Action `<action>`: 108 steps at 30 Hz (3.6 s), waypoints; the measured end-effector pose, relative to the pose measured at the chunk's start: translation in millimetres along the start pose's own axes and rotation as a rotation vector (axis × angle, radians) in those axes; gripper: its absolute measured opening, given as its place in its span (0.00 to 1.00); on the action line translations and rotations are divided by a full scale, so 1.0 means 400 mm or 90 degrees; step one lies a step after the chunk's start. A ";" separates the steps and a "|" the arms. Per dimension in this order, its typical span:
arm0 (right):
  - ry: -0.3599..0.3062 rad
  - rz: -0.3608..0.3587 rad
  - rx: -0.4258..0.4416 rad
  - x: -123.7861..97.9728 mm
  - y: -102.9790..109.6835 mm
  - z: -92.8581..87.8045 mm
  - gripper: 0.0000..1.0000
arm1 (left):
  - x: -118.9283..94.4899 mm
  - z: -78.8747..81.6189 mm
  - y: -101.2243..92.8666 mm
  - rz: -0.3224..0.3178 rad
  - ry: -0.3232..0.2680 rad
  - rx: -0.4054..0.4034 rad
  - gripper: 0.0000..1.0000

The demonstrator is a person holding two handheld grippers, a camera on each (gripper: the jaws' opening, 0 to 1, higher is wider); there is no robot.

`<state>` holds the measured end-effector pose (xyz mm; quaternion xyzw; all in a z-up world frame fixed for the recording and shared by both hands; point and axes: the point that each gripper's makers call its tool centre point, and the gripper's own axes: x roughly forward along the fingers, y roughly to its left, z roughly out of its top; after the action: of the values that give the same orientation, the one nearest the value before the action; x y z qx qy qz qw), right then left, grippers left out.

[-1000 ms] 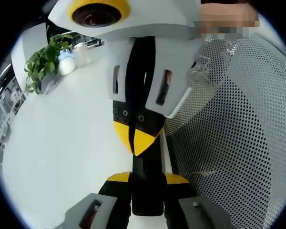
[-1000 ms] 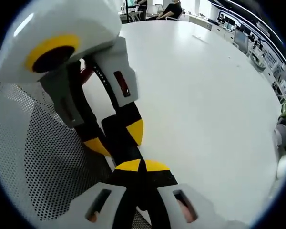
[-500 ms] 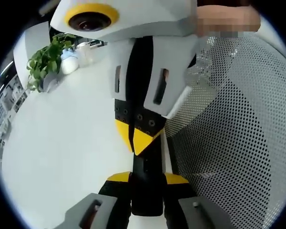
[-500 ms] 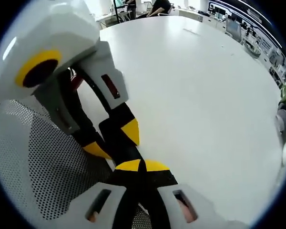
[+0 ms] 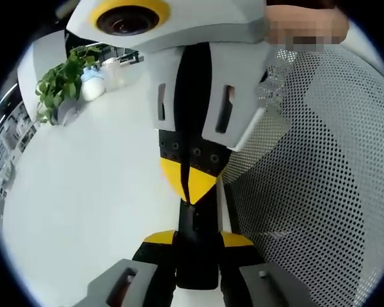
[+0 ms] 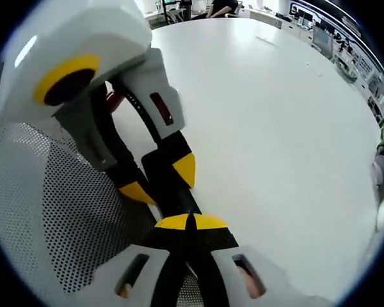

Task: Press the specified remote control buttons in sequence, fully releasing each button before pressing the next.

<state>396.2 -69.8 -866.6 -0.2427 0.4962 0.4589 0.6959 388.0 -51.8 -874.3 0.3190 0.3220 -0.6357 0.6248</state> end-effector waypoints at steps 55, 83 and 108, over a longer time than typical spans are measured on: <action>-0.001 0.047 0.042 0.000 0.016 -0.002 0.00 | 0.001 -0.002 0.002 -0.004 0.002 0.003 0.24; 0.011 0.004 -0.032 0.004 0.019 0.003 0.00 | 0.000 0.000 0.001 -0.001 0.000 0.000 0.24; -0.002 0.020 -0.030 0.001 0.025 0.001 0.00 | 0.000 0.000 0.001 0.000 -0.004 -0.003 0.24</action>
<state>387.7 -64.7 -865.6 -0.2506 0.4876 0.4818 0.6836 388.5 -51.9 -874.4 0.3155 0.3217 -0.6361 0.6264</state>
